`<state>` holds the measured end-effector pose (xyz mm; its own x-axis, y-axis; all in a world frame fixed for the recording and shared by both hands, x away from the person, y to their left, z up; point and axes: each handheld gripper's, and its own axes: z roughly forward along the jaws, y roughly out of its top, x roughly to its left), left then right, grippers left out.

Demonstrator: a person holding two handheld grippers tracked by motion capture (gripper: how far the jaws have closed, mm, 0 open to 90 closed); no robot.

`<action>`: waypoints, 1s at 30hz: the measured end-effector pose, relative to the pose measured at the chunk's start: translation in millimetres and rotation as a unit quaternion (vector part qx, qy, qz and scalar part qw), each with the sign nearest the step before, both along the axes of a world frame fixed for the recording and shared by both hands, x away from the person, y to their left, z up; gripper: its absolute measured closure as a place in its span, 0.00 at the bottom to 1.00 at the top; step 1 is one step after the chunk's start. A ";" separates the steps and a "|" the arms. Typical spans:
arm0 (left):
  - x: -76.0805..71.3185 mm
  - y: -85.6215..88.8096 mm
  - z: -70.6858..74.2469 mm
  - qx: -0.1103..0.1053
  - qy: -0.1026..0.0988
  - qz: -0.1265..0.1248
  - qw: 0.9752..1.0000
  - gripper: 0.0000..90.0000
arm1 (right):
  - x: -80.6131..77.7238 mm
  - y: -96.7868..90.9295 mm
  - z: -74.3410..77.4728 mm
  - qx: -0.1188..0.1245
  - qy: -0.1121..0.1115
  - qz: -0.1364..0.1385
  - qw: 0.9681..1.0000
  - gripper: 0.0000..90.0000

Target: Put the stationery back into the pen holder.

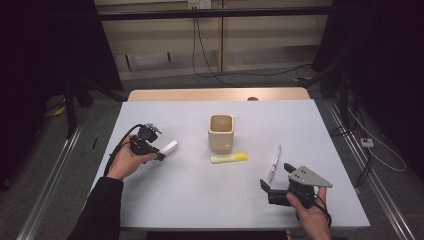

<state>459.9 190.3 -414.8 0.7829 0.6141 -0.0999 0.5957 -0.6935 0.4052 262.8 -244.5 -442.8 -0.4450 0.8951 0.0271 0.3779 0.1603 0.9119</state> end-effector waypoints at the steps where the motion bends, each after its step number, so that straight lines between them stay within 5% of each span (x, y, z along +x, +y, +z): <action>1: -1.3 -1.6 0.6 -0.003 -0.001 0.000 1.000 0.75 | 0.0 0.1 0.0 0.000 0.000 0.000 1.000 0.03; 16: -20.2 -28.9 13.6 -0.031 -0.004 -0.047 0.998 0.75 | 0.4 1.5 0.0 -0.002 -0.001 0.004 1.000 0.03; 30: -35.0 -54.5 26.1 -0.051 -0.002 -0.098 0.994 0.75 | 0.5 6.5 -0.7 -0.009 0.000 0.016 1.000 0.03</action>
<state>424.9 135.8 -388.7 0.8872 0.4360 -0.1508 0.4512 -0.7518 0.4808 263.3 -238.0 -443.6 -0.4729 0.8811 0.0108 0.3725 0.1888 0.9087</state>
